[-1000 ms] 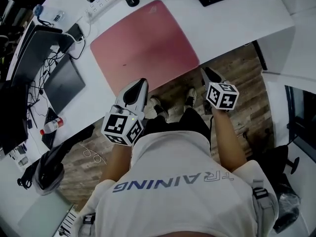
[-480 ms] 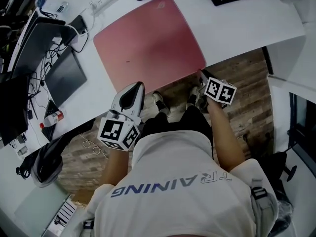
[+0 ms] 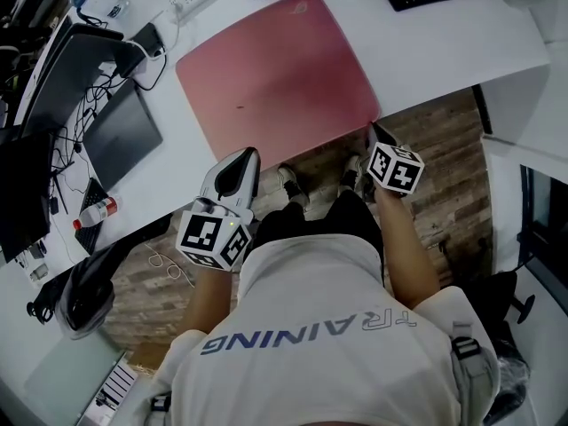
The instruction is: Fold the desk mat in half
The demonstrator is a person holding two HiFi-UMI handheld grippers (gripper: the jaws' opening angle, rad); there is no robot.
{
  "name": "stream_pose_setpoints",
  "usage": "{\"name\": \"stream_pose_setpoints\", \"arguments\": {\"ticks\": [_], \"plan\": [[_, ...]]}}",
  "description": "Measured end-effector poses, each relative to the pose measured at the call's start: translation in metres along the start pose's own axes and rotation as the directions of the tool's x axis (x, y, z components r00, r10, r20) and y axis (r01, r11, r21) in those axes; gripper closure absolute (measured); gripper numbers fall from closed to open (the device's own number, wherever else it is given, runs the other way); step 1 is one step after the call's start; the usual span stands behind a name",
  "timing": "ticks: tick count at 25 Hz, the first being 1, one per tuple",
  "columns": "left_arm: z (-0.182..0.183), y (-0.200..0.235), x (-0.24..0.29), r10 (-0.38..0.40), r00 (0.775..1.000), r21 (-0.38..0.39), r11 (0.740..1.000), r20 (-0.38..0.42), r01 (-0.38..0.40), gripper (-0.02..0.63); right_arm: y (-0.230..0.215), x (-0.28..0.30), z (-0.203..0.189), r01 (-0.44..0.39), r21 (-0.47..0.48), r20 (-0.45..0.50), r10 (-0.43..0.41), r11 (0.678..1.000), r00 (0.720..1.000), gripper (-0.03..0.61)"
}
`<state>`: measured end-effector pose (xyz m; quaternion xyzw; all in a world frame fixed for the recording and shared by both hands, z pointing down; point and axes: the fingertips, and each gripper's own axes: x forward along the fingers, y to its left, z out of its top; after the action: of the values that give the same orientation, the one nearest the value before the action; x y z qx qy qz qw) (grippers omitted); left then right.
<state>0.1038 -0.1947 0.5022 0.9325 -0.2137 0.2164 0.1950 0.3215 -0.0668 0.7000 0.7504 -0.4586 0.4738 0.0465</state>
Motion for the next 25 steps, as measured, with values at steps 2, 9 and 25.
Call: {"name": "stream_pose_setpoints", "arguments": {"ticks": [2,9,25], "plan": [[0.000,0.003,-0.003,-0.002,1.000,-0.006,1.000,0.008,0.002,0.614,0.005,-0.005,0.005,0.006,-0.040,0.022,-0.005,0.999,1.000,0.554],[-0.001,0.013,-0.020,0.015,0.998,-0.034,0.999,0.054,-0.014,0.614,0.044,-0.030,0.028,-0.021,-0.230,0.088,0.042,0.973,0.995,0.555],[0.003,0.095,-0.141,0.229,0.954,-0.145,0.968,0.193,-0.203,0.614,0.237,-0.017,0.005,-0.284,-0.526,-0.040,0.311,0.802,0.950,0.557]]}}
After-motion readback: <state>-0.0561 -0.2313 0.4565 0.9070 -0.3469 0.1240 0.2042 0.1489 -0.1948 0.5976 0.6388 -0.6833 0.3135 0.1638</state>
